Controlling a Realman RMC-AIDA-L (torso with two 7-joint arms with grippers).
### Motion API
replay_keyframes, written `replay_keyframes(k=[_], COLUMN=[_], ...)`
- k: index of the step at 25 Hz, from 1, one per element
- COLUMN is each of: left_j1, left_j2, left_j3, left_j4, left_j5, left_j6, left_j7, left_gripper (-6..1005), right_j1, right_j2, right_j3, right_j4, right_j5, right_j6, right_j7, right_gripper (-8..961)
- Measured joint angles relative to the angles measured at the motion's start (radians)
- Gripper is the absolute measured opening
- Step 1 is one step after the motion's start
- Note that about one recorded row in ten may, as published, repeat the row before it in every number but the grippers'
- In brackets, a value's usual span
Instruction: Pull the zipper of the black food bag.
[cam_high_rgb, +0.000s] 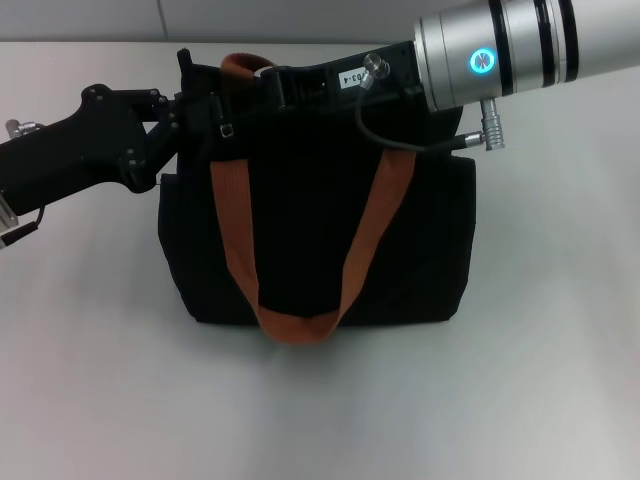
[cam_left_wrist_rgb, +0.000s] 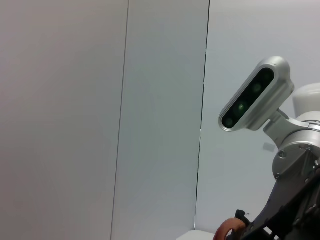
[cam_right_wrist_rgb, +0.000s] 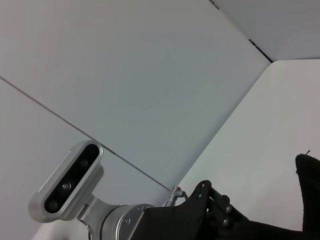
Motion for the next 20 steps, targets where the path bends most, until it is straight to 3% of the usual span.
replay_keyframes(k=[8, 20], left_j1=[0.002, 0.002], left_j2=[0.004, 0.005], left_j3=[-0.007, -0.007], left_j4=[0.0, 0.0], left_j5=[0.0, 0.0], left_j6=[0.005, 0.012], left_j7=[0.0, 0.0], left_gripper=[78, 82], right_j1=[0.0, 0.004], right_j2=[-0.002, -0.003], right_j3=[0.0, 0.0], right_j4=[-0.001, 0.0], right_j5=[0.0, -0.003], right_j6=[0.001, 0.001], right_j7=[0.001, 0.004], right_gripper=[401, 344])
